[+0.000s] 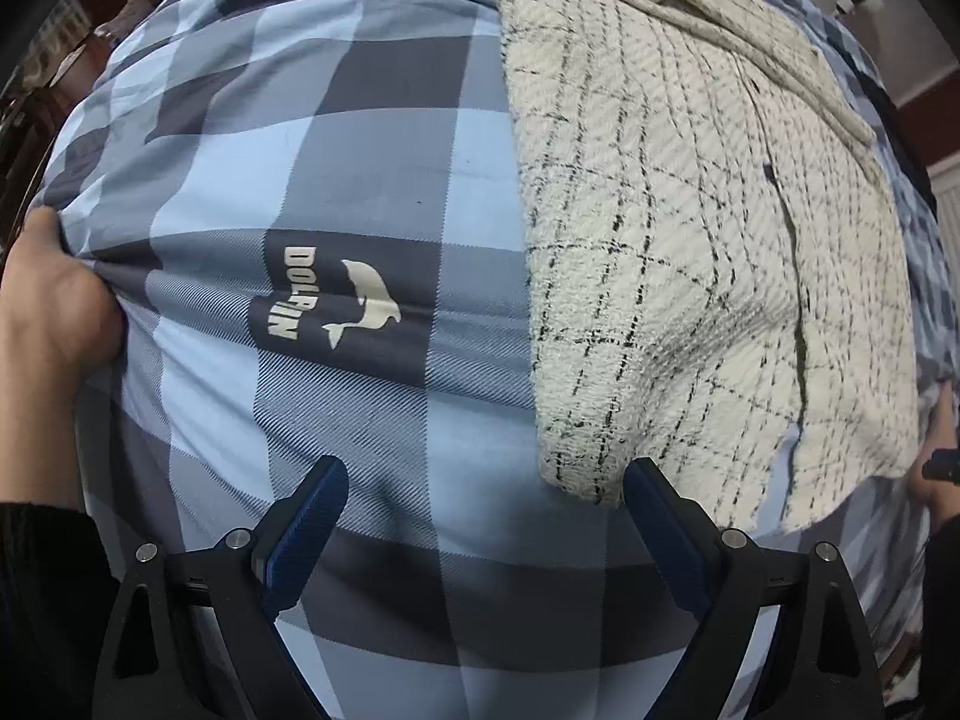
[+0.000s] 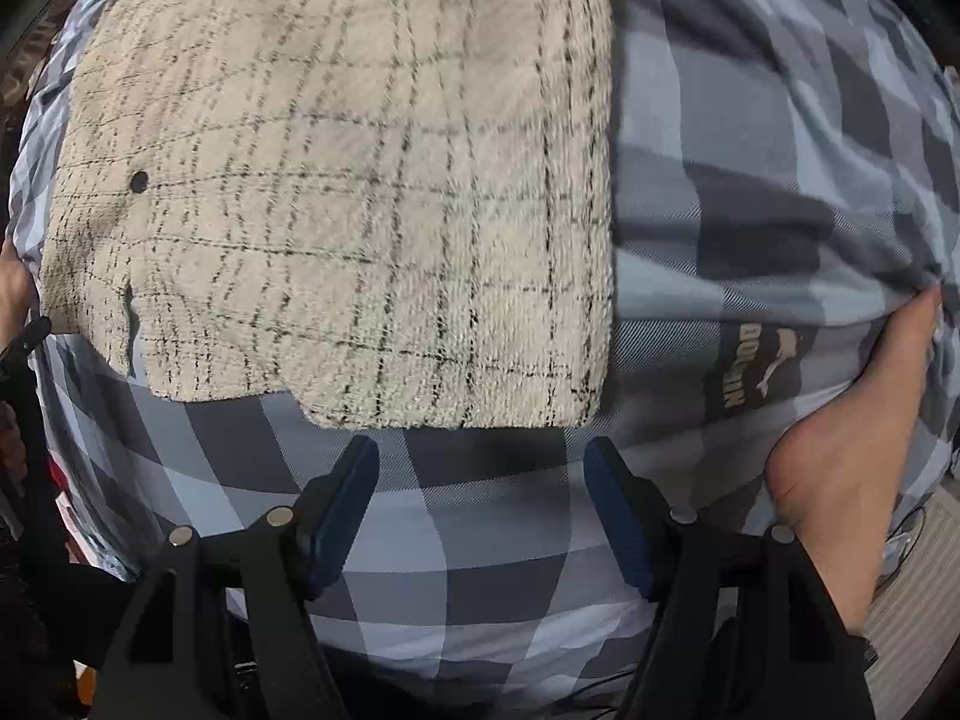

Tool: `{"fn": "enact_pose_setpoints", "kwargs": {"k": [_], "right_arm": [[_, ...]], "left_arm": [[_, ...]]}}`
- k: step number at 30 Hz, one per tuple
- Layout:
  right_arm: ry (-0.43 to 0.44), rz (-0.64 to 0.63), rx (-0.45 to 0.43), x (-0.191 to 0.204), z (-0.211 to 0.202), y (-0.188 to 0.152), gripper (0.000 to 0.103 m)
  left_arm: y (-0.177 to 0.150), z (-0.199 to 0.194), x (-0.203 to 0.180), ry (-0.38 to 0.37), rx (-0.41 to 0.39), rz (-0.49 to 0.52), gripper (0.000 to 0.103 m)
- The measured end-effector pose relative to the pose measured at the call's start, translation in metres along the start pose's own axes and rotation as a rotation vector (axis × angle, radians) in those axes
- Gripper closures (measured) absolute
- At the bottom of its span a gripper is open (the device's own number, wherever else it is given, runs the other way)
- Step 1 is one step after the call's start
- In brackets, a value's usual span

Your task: Fold small clothes

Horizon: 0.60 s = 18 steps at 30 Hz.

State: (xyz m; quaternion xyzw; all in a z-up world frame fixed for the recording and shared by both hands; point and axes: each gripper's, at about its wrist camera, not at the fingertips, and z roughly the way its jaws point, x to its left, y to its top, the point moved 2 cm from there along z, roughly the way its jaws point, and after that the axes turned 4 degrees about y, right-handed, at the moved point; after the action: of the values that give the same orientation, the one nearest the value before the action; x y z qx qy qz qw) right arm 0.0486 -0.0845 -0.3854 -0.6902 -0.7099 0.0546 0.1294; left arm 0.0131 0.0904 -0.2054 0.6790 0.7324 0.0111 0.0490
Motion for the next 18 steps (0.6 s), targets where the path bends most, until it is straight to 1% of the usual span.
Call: {"fn": "enact_pose_setpoints", "kwargs": {"k": [2, 4, 6, 9, 11, 14, 18], "right_arm": [[0.022, 0.025, 0.019, -0.007, 0.009, 0.001, 0.036], [0.046, 0.065, 0.031, -0.019, 0.018, 0.000, 0.036], [0.094, 0.112, 0.048, -0.033, 0.028, 0.001, 0.036], [0.155, 0.171, 0.058, -0.051, 0.040, 0.006, 0.036], [0.163, 0.195, 0.056, -0.064, 0.045, 0.014, 0.035], [0.181, 0.223, 0.034, -0.078, 0.049, 0.021, 0.022], [0.161, 0.250, -0.011, -0.105, 0.054, 0.041, 0.021]], "left_arm": [[0.002, 0.000, -0.003, 0.009, 0.001, 0.027, 0.009], [0.003, -0.002, -0.009, 0.026, -0.020, 0.066, 0.009], [0.007, -0.001, -0.020, 0.024, -0.028, 0.123, 0.009], [0.013, 0.006, -0.035, 0.002, -0.001, 0.196, 0.009], [0.017, 0.011, -0.039, -0.033, 0.016, 0.195, 0.009], [0.026, 0.019, -0.038, -0.093, 0.044, 0.156, 0.009], [0.045, 0.027, -0.038, -0.146, 0.052, 0.116, 0.009]]}}
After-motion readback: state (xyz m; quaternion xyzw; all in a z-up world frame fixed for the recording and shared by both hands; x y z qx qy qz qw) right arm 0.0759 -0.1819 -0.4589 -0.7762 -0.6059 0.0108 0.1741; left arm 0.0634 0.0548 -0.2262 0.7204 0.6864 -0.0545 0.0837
